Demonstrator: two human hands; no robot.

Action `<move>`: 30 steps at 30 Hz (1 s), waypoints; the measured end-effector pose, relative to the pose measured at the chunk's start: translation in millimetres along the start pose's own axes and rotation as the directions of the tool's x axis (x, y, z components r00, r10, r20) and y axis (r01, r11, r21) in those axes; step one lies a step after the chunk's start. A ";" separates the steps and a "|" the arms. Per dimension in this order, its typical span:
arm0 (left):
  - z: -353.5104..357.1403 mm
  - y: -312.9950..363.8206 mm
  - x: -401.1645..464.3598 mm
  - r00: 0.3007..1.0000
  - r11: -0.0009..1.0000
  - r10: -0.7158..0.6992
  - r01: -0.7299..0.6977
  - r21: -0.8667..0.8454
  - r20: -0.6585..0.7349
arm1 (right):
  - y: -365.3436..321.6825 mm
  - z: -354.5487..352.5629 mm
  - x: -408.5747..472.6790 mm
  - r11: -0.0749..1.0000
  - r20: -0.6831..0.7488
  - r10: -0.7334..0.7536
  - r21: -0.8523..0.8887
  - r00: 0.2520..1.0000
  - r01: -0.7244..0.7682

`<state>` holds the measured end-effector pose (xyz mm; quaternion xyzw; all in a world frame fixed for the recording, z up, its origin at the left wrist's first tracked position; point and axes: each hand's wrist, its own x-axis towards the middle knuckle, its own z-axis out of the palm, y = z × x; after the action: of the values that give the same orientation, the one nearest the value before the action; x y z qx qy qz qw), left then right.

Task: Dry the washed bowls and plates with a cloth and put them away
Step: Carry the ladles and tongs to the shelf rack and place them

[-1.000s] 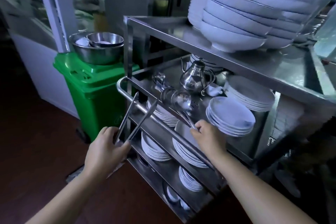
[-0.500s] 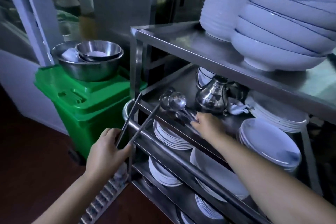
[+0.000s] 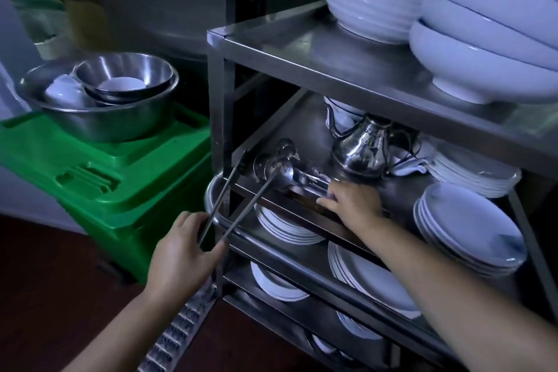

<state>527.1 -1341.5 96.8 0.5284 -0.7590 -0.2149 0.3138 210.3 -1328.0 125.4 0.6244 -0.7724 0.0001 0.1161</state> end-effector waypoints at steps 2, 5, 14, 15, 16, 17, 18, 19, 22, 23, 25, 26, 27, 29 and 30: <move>4.3 1.0 3.5 1.000 1.000 0.020 -0.020 -0.014 0.008 | 0.9 2.0 -3.7 0.999 -0.084 -0.024 0.047 0.996 0.028; 10.6 10.2 8.7 0.999 0.999 0.036 -0.036 -0.028 -0.003 | 0.0 -2.0 -10.7 0.985 -0.233 0.014 0.171 0.972 0.027; 40.9 81.4 30.8 0.992 0.994 0.111 -0.111 0.012 -0.060 | -55.8 -30.2 -20.4 0.538 0.032 0.255 0.826 0.966 -0.169; 45.5 89.7 31.5 0.991 0.993 0.118 -0.117 0.020 -0.060 | -56.2 -32.3 -18.0 0.480 0.078 0.285 0.851 0.956 -0.212; 49.9 97.0 31.7 0.991 0.993 0.117 -0.116 0.024 -0.059 | -54.5 -34.2 -15.7 0.427 0.121 0.317 0.868 0.941 -0.255; 54.1 103.2 31.8 0.992 0.993 0.113 -0.111 0.030 -0.055 | -50.9 -35.4 -13.7 0.388 0.156 0.343 0.875 0.926 -0.291; 57.8 108.4 31.5 0.992 0.992 0.117 -0.116 0.040 -0.049 | -46.0 -35.6 -12.0 0.367 0.179 0.357 0.875 0.917 -0.314; 60.8 112.7 31.3 0.990 0.990 0.134 -0.132 0.048 -0.040 | -39.9 -36.0 -10.1 0.362 0.194 0.366 0.871 0.910 -0.331; 62.5 120.0 31.2 0.986 0.986 0.168 -0.168 0.006 0.001 | -16.7 -37.5 -2.2 0.431 0.179 0.388 0.832 0.904 -0.350; 60.5 120.3 31.8 0.986 0.986 0.164 -0.164 -0.010 -0.003 | -7.0 -37.7 2.5 0.520 0.137 0.388 0.784 0.911 -0.340; 55.0 117.7 34.8 0.989 0.990 0.140 -0.140 0.000 -0.038 | 11.7 -39.1 13.3 0.688 0.058 0.339 0.666 0.939 -0.289; 51.8 115.6 36.6 0.991 0.993 0.121 -0.121 0.012 -0.057 | 19.8 -40.3 18.8 0.750 0.033 0.292 0.612 0.956 -0.250; 48.4 113.3 38.4 0.992 0.994 0.104 -0.103 0.022 -0.075 | 26.9 -41.4 24.1 0.804 0.019 0.239 0.558 0.971 -0.209; 42.4 109.2 40.2 0.990 0.996 0.084 -0.079 0.045 -0.114 | 37.5 -43.0 34.2 0.891 0.021 0.124 0.439 0.992 -0.120; 40.0 107.6 40.6 0.988 0.996 0.078 -0.071 0.060 -0.131 | 41.2 -43.9 39.0 0.923 0.038 0.057 0.379 0.998 -0.067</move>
<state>417.2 -1342.2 149.3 0.5214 -0.7611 -0.1463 0.3569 170.8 -1350.2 181.1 0.6101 -0.7787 0.1451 -0.0173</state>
